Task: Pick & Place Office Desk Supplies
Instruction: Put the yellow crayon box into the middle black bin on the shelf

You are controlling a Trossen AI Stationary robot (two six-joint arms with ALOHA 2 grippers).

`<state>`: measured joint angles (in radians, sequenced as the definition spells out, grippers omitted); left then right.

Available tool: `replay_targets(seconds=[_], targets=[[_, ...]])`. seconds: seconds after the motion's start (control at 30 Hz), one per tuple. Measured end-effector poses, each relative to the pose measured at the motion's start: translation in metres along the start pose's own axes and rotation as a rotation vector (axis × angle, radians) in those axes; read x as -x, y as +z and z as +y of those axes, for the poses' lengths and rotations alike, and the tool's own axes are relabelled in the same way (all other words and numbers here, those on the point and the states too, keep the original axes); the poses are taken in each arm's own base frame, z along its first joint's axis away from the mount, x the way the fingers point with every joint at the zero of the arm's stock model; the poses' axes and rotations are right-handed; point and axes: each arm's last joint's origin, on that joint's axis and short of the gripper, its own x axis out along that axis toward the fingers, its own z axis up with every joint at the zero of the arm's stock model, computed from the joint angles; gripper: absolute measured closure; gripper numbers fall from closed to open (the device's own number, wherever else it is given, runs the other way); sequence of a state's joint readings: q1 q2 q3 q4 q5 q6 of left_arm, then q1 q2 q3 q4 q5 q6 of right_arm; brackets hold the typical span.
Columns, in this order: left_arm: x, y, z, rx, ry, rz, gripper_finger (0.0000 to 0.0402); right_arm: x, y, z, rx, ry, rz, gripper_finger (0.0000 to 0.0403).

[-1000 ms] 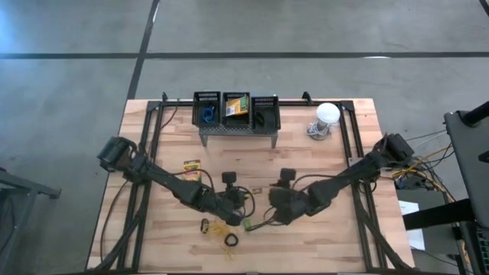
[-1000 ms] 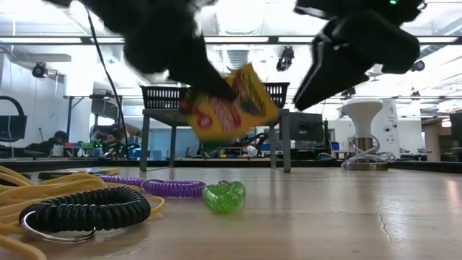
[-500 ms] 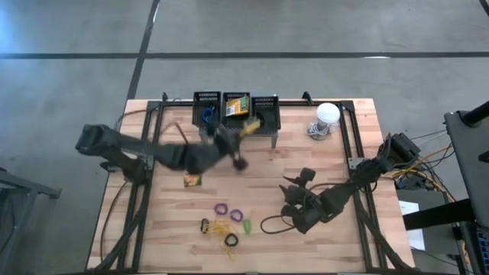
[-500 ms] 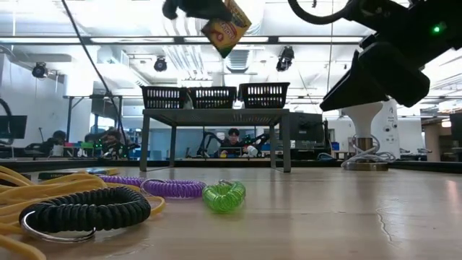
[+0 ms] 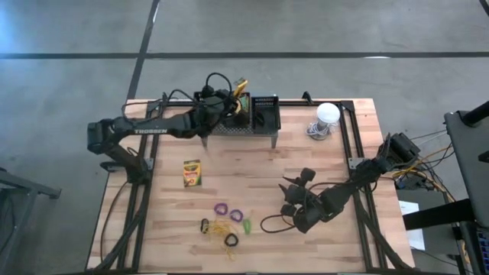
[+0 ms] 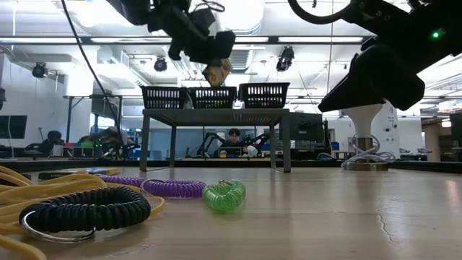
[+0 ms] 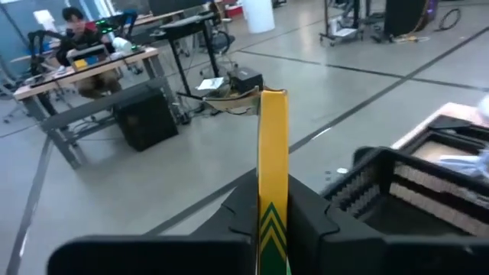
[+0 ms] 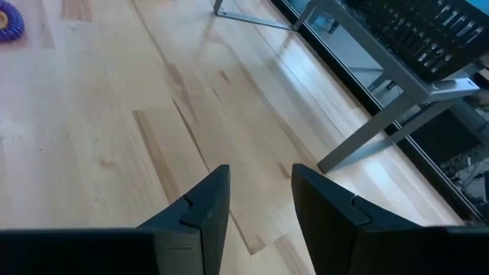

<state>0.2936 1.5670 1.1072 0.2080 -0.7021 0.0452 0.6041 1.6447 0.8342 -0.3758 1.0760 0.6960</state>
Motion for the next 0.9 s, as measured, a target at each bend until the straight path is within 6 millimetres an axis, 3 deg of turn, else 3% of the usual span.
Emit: replay_targets(seconds=[0.3,0.7,0.9], targets=[[-0.014,-0.016,-0.006,-0.043,0.011,0.047,0.0342,0.000,0.000,0.001,-0.012,0.004,-0.005,0.0276],[-0.016,-0.020,-0.004,-0.141,0.005,0.077,0.0333,0.000,0.000,0.001,-0.013,0.005,-0.005,0.0279],[-0.016,-0.021,-0.005,-0.235,-0.029,0.088,0.0365,0.000,0.000,0.001,-0.014,0.005,-0.006,0.0278]])
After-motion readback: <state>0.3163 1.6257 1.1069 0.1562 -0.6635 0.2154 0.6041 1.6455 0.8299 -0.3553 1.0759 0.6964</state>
